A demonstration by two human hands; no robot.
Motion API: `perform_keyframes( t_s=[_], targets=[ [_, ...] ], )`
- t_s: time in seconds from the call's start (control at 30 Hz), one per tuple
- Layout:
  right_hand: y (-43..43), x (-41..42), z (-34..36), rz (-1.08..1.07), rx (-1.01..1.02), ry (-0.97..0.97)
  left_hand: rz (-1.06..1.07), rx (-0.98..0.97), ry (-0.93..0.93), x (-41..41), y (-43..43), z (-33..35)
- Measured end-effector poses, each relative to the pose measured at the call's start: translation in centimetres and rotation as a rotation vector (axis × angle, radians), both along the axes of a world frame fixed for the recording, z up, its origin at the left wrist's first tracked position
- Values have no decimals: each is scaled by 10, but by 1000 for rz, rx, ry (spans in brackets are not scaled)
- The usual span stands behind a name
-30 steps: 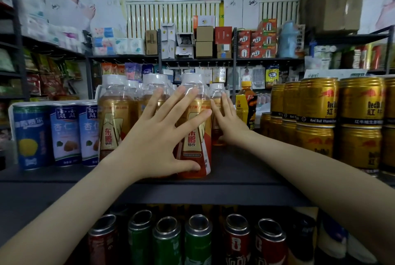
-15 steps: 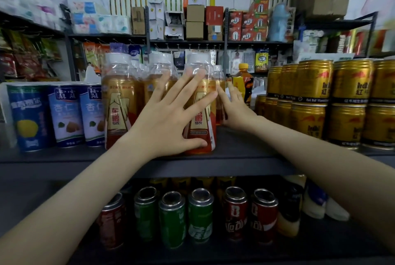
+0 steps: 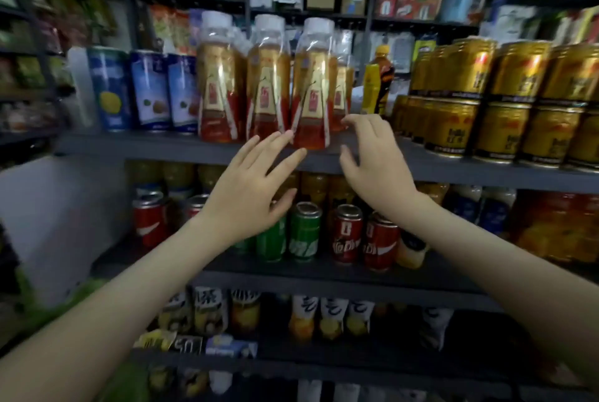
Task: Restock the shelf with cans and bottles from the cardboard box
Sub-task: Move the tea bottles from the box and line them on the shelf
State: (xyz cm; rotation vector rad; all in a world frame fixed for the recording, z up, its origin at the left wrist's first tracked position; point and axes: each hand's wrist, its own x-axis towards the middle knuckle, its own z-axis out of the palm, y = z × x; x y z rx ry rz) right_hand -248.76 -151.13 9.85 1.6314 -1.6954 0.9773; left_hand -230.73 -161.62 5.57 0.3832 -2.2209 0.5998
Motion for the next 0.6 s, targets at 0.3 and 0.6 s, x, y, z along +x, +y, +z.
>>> perform_keyframes(
  t_s=[0.3, 0.6],
  targets=[
    [3, 167, -153, 569, 483, -79, 349, 537, 8, 156, 82, -163],
    [-40, 396, -308, 888, 900, -136, 878, 789, 56, 379, 131, -267]
  ],
)
